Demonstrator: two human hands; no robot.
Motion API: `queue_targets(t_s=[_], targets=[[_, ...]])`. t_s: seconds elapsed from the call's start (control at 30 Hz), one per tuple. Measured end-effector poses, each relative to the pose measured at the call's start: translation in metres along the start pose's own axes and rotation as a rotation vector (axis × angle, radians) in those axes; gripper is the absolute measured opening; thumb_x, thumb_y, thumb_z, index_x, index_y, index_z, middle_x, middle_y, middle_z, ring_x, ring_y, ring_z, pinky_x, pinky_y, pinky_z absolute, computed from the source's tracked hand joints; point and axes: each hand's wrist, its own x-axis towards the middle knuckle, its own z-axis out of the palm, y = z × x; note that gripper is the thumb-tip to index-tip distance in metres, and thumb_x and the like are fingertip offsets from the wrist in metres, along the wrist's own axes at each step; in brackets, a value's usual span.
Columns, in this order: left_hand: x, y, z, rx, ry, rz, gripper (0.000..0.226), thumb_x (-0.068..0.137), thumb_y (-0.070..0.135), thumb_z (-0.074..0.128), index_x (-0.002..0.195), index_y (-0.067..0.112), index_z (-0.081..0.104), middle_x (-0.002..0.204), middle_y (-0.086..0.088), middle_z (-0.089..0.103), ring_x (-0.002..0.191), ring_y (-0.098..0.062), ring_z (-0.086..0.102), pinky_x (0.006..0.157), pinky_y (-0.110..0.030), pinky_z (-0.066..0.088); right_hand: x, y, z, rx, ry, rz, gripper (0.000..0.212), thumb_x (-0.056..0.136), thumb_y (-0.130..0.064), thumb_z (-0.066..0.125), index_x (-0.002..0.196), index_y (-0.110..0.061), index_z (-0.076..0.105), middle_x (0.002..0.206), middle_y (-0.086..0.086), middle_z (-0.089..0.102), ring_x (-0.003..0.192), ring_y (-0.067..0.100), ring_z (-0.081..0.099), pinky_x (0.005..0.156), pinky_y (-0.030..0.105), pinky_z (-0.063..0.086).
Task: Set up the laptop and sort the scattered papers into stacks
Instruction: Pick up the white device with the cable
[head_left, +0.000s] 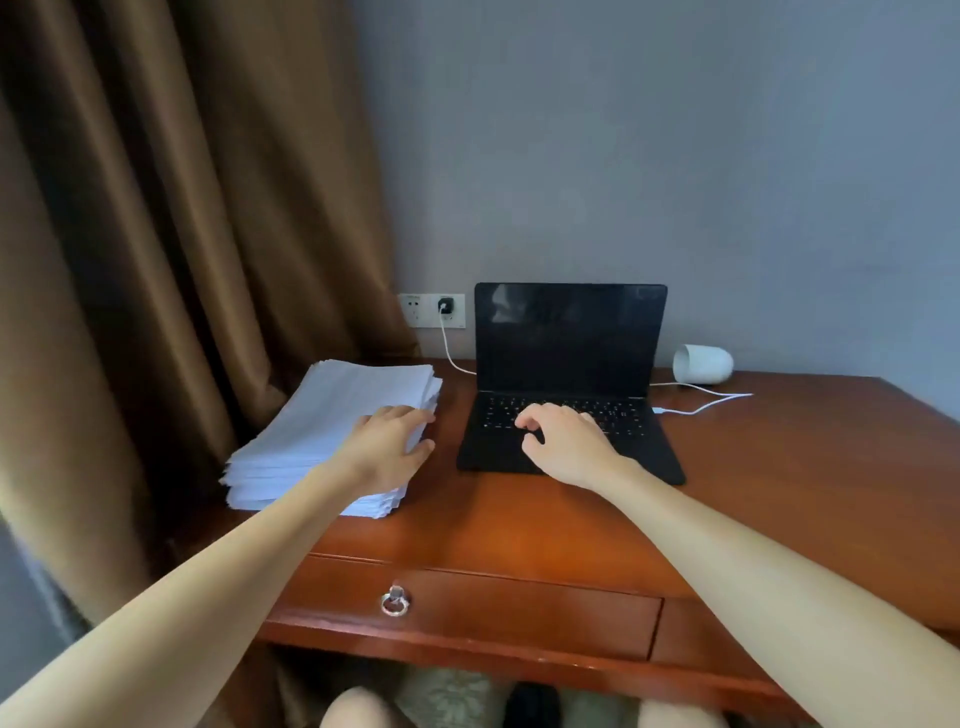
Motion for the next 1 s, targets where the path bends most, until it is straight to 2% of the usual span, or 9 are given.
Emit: queue_targets(t_s=[0.2, 0.33, 0.63, 0.77, 0.87, 1.0], targets=[[0.015, 0.092, 0.023, -0.064, -0.016, 0.171, 0.051, 0.107, 0.039, 0.051, 0.156, 0.027, 0.043, 0.16, -0.002, 0.045, 0.15, -0.025, 0.035, 0.123, -0.044, 0.028, -0.053, 0.077, -0.052, -0.06, 0.055, 0.136, 0.034, 0.101, -0.026, 0.048, 0.132, -0.027, 0.058, 0.128, -0.006, 0.063, 0.118, 0.017, 0.058, 0.106, 0.038, 0.041], [0.044, 0.15, 0.033, -0.082, -0.046, 0.286, 0.052, 0.107, 0.037, 0.05, 0.157, 0.024, 0.041, 0.16, -0.003, 0.045, 0.15, -0.024, 0.036, 0.122, -0.043, 0.027, -0.075, 0.135, -0.081, -0.082, 0.092, 0.251, 0.032, 0.1, -0.025, 0.047, 0.129, -0.028, 0.059, 0.122, -0.007, 0.065, 0.114, 0.016, 0.058, 0.103, 0.037, 0.039], [0.151, 0.251, 0.062, -0.152, -0.087, 0.416, 0.054, 0.105, 0.029, 0.055, 0.156, 0.022, 0.041, 0.158, -0.004, 0.046, 0.145, -0.026, 0.042, 0.118, -0.044, 0.038, -0.051, 0.243, -0.122, -0.073, 0.17, 0.408, 0.031, 0.096, -0.026, 0.053, 0.126, -0.029, 0.06, 0.122, -0.008, 0.064, 0.117, 0.016, 0.058, 0.104, 0.04, 0.042], [0.209, 0.281, 0.088, -0.281, -0.115, 0.412, 0.057, 0.104, 0.026, 0.055, 0.158, 0.02, 0.037, 0.157, -0.004, 0.044, 0.143, -0.025, 0.042, 0.115, -0.041, 0.041, -0.012, 0.287, -0.125, -0.025, 0.202, 0.399, 0.034, 0.096, -0.024, 0.056, 0.13, -0.025, 0.059, 0.124, -0.005, 0.062, 0.117, 0.017, 0.056, 0.105, 0.042, 0.044], [0.251, 0.307, 0.11, -0.461, -0.151, 0.362, 0.064, 0.103, 0.021, 0.057, 0.161, 0.015, 0.029, 0.162, -0.008, 0.035, 0.147, -0.026, 0.038, 0.12, -0.035, 0.035, 0.024, 0.326, -0.121, 0.031, 0.223, 0.392, 0.038, 0.095, -0.023, 0.059, 0.132, -0.023, 0.057, 0.128, -0.002, 0.059, 0.121, 0.018, 0.053, 0.106, 0.041, 0.043], [0.308, 0.336, 0.145, -0.672, -0.184, 0.235, 0.07, 0.101, 0.014, 0.058, 0.162, 0.011, 0.023, 0.164, -0.012, 0.028, 0.151, -0.027, 0.032, 0.125, -0.035, 0.026, 0.071, 0.378, -0.112, 0.113, 0.233, 0.402, 0.046, 0.093, -0.018, 0.063, 0.138, -0.02, 0.053, 0.137, 0.0, 0.054, 0.13, 0.018, 0.048, 0.109, 0.029, 0.036]])
